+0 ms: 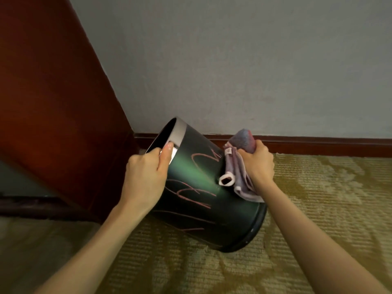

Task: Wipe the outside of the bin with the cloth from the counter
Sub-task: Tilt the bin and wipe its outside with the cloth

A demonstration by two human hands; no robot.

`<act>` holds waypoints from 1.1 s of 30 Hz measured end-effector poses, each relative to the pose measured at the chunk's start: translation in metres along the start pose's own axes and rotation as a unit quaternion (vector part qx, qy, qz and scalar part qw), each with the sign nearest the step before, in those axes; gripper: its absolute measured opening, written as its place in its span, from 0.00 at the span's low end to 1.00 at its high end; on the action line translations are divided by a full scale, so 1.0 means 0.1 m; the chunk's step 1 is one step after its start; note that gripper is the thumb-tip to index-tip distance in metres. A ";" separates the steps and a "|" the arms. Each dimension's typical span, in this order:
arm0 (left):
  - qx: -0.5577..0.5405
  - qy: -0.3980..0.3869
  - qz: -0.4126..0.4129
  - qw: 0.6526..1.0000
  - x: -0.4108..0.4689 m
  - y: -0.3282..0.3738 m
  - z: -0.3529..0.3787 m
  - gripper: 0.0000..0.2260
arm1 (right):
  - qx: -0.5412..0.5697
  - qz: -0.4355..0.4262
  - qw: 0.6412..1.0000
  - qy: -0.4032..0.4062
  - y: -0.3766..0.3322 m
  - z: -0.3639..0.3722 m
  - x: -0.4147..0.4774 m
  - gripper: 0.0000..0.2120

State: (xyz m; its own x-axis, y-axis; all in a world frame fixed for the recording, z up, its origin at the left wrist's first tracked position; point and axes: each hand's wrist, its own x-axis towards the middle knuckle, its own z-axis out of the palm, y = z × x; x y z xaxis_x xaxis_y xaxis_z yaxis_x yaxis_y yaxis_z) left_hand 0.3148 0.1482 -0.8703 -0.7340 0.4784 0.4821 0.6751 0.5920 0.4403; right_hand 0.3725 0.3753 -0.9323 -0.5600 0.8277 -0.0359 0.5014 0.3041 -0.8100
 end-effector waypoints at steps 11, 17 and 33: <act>0.054 0.026 -0.048 0.997 0.13 0.08 0.09 0.27 | 0.037 -0.065 0.988 0.134 -0.04 0.07 -0.55 0.12; 0.059 0.031 -0.057 0.996 0.21 0.05 0.10 0.25 | 0.048 -0.175 0.970 0.160 -0.10 0.23 -1.02 0.19; 0.022 0.008 -0.010 1.000 0.04 0.11 0.03 0.23 | -0.084 -0.021 0.995 -0.048 -0.48 0.13 0.12 0.20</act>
State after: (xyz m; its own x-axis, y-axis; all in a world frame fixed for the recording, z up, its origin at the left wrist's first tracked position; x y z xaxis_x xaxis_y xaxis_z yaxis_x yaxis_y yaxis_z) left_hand 0.3192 0.1582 -0.8660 -0.7453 0.4571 0.4854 0.6568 0.6286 0.4166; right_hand 0.3330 0.3641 -0.9014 -0.6395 0.7659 -0.0663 0.5745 0.4188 -0.7033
